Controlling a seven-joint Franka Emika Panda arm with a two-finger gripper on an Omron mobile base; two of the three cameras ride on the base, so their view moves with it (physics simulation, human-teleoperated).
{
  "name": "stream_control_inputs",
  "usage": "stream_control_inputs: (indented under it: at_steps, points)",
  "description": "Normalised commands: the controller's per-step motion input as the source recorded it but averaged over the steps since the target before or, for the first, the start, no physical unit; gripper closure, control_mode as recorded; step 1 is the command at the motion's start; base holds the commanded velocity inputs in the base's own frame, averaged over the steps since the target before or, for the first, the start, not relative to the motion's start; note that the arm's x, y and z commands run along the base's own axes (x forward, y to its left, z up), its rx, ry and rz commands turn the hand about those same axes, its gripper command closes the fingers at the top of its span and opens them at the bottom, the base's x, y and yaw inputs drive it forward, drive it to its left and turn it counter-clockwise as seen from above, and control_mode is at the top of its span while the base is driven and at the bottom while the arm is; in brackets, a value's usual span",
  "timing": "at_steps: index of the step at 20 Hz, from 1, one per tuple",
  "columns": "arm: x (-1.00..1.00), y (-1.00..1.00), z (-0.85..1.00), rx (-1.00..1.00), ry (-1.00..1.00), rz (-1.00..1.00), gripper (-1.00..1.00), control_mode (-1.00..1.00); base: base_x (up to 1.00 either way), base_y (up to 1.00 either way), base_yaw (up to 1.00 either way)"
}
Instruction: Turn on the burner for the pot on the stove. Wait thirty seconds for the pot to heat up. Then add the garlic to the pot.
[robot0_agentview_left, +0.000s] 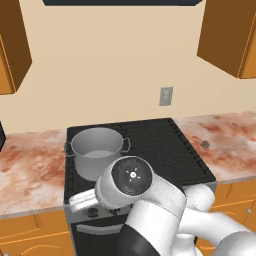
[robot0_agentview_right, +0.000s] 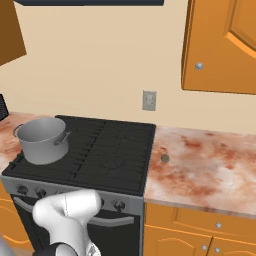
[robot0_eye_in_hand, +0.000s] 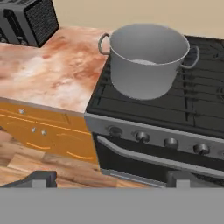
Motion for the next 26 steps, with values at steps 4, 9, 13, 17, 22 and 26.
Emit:
stream_control_inputs:
  at_steps: [4, 9, 13, 17, 22, 26]
  points:
    - [0.0, -0.36, 0.35, 0.2, 0.34, 0.0, -1.0, -1.0, 0.0, 0.0, 0.0]
    - [-0.07, -0.34, 0.23, 0.15, 0.16, 0.0, -1.0, -1.0, 0.0, 0.0, 0.0]
    - [-0.1, -0.48, 0.0, -0.19, 0.08, -0.06, -1.0, -1.0, 0.0, 0.0, 0.0]
    - [0.1, -0.29, 0.09, -0.4, 0.19, -0.14, -1.0, -1.0, 0.0, 0.0, 0.0]
    - [0.33, -0.47, 0.23, -0.32, 0.25, -0.18, -1.0, -1.0, 0.0, 0.0, 0.0]
    - [0.52, -0.74, 0.01, -0.01, 0.15, -0.06, -1.0, -1.0, 0.0, 0.0, 0.0]
